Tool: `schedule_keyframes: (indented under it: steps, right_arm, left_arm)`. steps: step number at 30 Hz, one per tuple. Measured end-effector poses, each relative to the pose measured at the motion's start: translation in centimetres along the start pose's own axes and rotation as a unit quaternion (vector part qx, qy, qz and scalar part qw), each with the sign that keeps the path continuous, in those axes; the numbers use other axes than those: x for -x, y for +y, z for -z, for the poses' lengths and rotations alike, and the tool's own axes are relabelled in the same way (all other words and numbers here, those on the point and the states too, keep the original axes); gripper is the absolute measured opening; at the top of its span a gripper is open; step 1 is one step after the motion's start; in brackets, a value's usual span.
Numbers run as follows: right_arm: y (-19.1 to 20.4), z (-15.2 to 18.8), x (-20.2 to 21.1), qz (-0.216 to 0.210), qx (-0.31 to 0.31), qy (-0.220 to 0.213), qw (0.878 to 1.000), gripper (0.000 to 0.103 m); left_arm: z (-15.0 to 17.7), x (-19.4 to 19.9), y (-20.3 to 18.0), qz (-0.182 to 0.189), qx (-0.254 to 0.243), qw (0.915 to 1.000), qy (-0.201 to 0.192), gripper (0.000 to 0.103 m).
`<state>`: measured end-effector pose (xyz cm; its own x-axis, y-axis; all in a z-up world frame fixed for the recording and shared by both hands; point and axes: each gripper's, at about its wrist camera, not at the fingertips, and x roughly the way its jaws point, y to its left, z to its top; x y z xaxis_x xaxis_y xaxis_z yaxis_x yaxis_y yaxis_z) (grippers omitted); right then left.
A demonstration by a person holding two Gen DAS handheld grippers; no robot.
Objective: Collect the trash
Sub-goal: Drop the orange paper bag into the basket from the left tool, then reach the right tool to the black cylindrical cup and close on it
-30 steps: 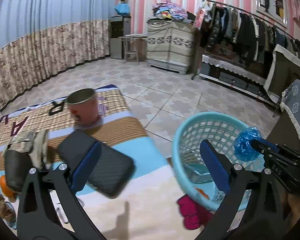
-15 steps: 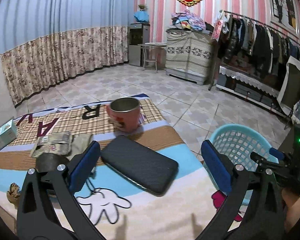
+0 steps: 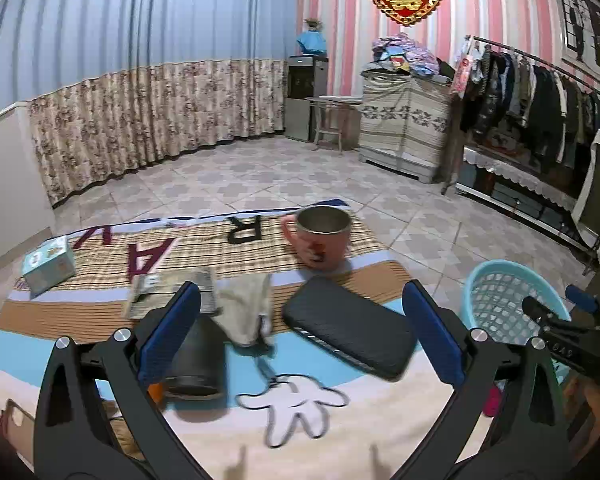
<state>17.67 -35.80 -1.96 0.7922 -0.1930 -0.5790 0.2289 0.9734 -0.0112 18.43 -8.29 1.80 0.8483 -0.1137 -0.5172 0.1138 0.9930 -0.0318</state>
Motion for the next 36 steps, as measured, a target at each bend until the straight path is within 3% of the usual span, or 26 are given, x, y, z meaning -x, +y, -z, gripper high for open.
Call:
schedule_keyframes:
  steps: [10,17,24,36]
  right_arm:
    - [10.5,-1.5,2.5,-0.067,0.04,-0.028,0.997,0.097]
    - [15.6,-0.3,2.8,-0.102,0.057,-0.017,0.993,0.097]
    - [20.4,1.3,2.1,-0.124,0.103,-0.004,0.987,0.097]
    - [27.7,3.4,1.8,-0.168,0.151,0.018,0.974,0.097]
  left_arm:
    - [0.1,1.8,7.0,-0.052,0.01,0.9986,-0.005,0.098]
    - [0.7,2.2,12.6,-0.085,0.04,0.9956,0.005,0.098]
    - [1.9,1.5,16.2,-0.124,0.034,0.9914,0.024,0.098]
    - [3.2,0.4,22.8,-0.145,0.115,0.982,0.039,0.098]
